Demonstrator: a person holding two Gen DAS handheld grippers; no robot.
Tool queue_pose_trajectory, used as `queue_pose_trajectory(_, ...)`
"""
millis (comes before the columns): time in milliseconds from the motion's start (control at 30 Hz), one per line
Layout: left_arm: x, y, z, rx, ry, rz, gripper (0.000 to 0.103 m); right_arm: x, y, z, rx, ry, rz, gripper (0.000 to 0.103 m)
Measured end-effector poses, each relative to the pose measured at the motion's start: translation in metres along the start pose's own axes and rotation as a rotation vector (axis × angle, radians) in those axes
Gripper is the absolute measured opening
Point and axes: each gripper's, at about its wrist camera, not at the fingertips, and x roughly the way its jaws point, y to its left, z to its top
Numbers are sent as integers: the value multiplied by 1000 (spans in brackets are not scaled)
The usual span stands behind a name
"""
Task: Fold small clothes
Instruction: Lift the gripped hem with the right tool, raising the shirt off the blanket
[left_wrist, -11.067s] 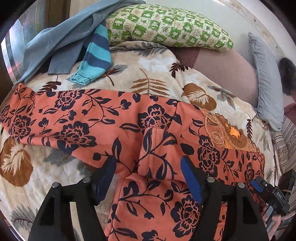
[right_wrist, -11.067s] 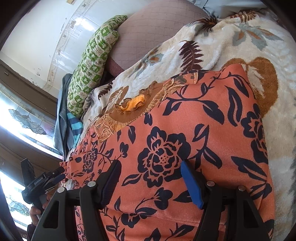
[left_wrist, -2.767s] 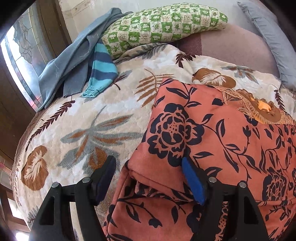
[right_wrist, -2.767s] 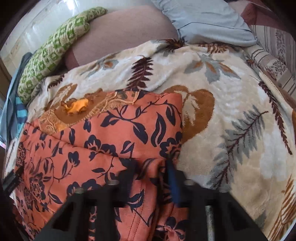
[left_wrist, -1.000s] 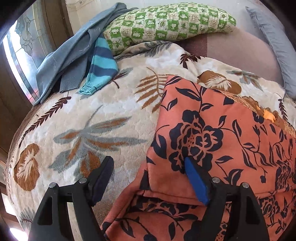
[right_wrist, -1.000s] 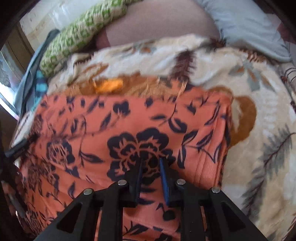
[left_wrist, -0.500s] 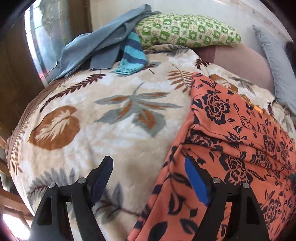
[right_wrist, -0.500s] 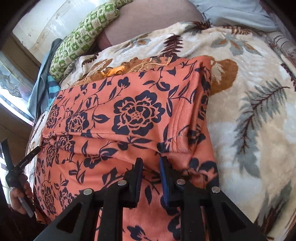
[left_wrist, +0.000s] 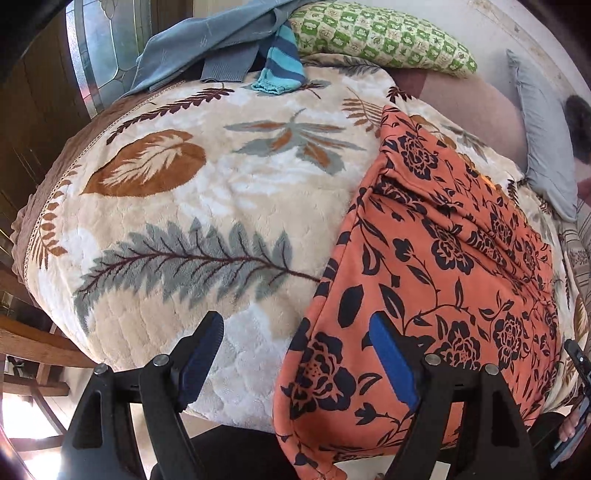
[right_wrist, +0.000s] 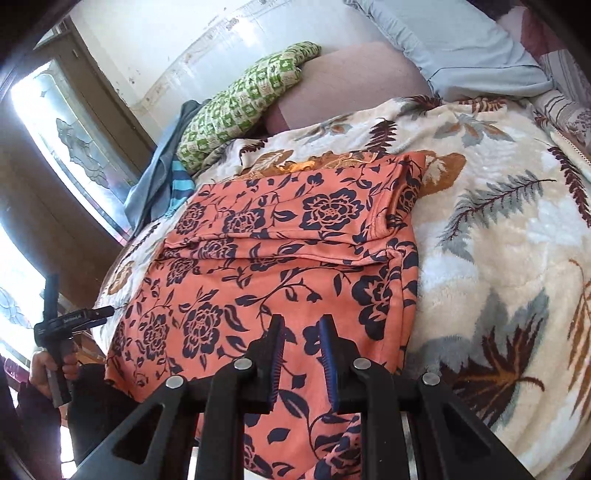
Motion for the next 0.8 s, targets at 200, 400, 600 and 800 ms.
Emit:
queue_pose_trajectory(200,24,6,-20,-46,215,-32,83,-11,4,-19,10,36,58,79)
queue_pose_trajectory(400,34,9,-57,-32,271,0,83,-16,1,-47,45,138,57,79)
queue_pose_trajectory(600,34,7,-88,35,287,-59,52,-19,0,-68,60,239,18,79)
queue_pose_trajectory(800,28,14,-101,64,256,-129,17,-17,0,-90,71,327,-57,79)
